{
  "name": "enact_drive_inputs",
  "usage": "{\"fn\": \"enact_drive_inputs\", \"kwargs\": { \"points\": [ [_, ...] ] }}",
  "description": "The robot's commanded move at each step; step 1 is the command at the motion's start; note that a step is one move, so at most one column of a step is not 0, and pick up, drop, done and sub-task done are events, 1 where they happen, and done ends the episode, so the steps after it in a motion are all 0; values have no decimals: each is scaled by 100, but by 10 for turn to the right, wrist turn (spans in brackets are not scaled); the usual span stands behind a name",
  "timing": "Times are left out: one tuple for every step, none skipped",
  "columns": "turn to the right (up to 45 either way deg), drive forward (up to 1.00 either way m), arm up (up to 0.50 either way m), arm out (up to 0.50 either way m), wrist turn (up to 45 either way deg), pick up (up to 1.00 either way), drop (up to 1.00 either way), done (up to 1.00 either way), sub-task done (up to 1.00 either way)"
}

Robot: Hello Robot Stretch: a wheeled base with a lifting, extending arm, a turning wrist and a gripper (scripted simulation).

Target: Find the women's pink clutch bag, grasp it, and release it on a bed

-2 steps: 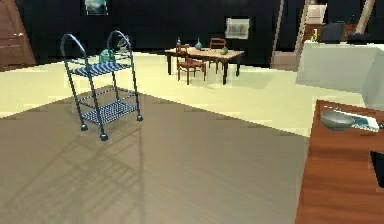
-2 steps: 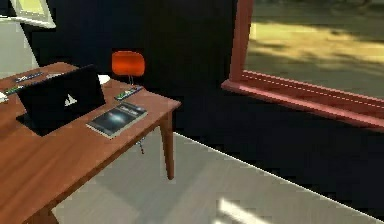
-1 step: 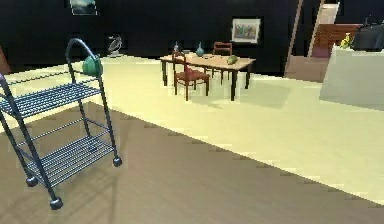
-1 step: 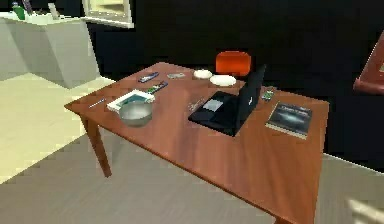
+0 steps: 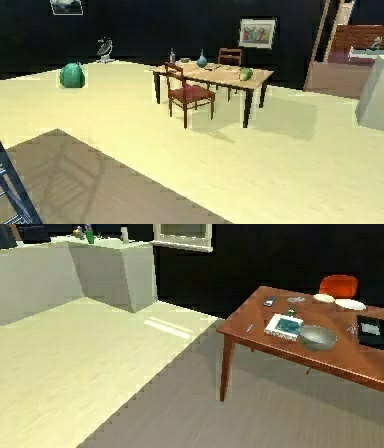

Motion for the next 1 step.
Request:
{"fn": "enact_drive_inputs", "kwargs": {
  "points": [
    [0, 100, 0, 0, 0, 0, 0, 0, 0]
  ]
}}
